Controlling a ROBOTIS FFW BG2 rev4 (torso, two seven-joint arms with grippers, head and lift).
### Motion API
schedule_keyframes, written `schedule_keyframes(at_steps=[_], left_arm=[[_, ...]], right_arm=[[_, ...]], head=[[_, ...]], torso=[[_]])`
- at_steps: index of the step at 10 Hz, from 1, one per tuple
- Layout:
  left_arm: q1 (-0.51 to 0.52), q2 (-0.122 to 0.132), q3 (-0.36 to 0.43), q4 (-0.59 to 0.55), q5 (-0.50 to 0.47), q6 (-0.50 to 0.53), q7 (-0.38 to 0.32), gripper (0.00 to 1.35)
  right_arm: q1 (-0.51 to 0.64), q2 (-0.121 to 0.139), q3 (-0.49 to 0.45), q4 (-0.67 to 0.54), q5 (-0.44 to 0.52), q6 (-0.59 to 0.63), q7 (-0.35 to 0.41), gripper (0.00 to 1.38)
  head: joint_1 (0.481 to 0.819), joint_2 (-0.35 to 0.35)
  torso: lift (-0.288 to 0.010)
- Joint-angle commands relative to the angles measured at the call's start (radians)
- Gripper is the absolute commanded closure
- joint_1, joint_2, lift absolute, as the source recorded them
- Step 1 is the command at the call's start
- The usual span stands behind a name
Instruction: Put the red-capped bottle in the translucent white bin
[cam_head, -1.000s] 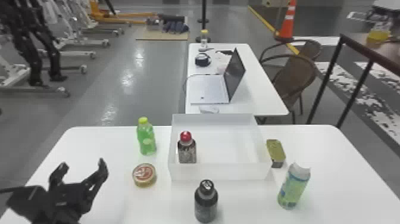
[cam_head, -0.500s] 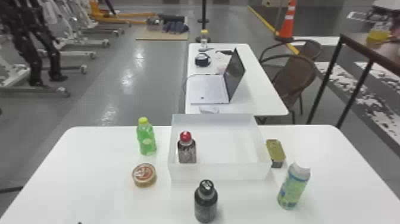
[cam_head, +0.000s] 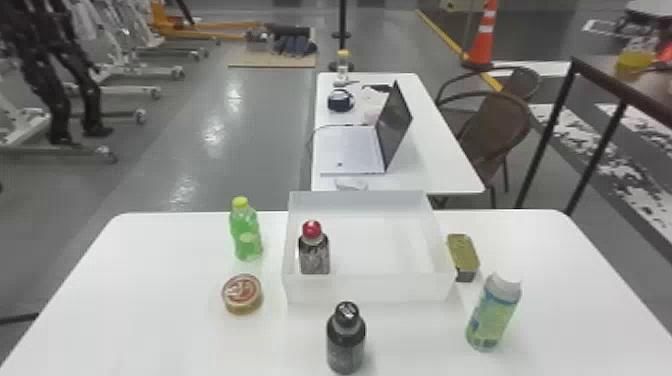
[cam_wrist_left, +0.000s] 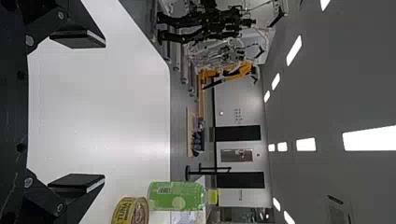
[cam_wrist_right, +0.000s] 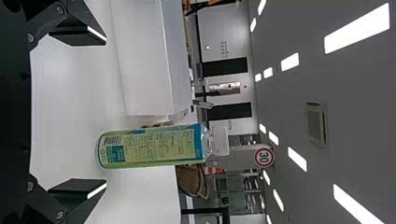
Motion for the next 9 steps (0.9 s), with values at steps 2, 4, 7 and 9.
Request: schedule_keyframes(at_steps=[2,4,7,9], left_arm=[[-0.005,-0.004,-0.006,0.002,0.002,0.004,0.0,0.26],[-0.008,-0.004,-0.008,0.002,0.005,0.004,0.0,0.26],[-0.01,-0.004,-0.009,0.004,0.005,0.004,0.0,0.26],[-0.01,-0.004,-0.009,0.005,0.005,0.004,0.0,0.26]], right_arm=[[0.002,0.0,0.0,0.0,-0.002,0.001,0.0,0.21],[0.002,0.001,0.0,0.0,-0.002,0.001,0.0,0.21],[0.0,0.0,0.0,0.0,-0.002,0.003,0.0,0.21],[0.0,0.0,0.0,0.0,-0.002,0.003,0.0,0.21]], head=[[0.549,0.0],[0.549,0.0],[0.549,0.0],[0.549,0.0]], torso=[[-0.1],[-0.1],[-0.1],[-0.1]])
